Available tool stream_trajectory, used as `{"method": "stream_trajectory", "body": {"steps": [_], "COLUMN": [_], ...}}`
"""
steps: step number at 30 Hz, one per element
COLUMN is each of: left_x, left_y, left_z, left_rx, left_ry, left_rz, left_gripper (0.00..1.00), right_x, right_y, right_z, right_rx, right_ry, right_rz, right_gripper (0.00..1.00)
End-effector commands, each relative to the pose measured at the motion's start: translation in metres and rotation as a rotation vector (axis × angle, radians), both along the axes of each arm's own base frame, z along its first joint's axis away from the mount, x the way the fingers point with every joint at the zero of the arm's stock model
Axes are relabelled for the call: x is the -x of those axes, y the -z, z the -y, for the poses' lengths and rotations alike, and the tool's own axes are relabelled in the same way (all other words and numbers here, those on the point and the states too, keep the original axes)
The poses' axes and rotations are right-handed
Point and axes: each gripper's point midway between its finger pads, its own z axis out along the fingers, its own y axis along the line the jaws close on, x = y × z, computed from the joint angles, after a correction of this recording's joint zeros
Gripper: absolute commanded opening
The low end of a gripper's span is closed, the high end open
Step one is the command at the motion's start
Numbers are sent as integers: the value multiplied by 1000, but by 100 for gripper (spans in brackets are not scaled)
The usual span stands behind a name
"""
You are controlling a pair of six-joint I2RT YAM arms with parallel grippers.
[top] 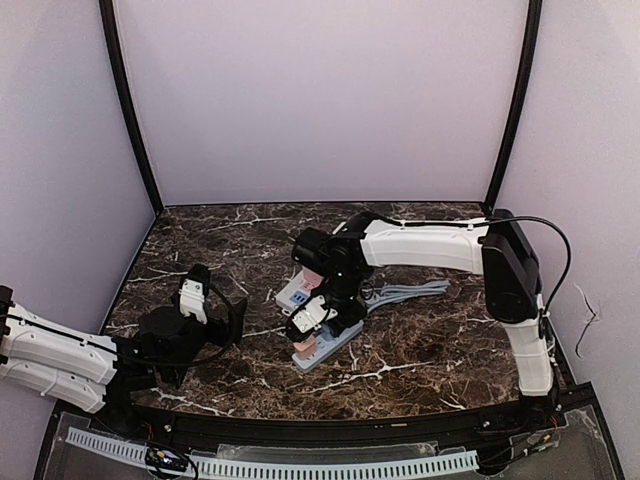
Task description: Insert the plug
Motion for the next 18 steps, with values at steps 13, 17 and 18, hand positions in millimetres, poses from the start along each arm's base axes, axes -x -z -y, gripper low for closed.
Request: {"method": "stream_trajectory", "body": {"steps": [13,17,18], "left_x": [1,1,1], "left_y": [3,2,2], "left_z": [-4,-4,-4], "left_rx": [10,11,11], "left_ry": [-4,-2,-3], "left_rz": [0,1,1], "left_gripper": [99,99,99], "right_x": [15,12,11], "right_y": [88,77,74], "right_z": [21,16,16], "right_rx": [122,79,71], "right_ry": [59,83,86], "right_rz": [-127,-123,-119], "right_gripper": [0,0,2]}}
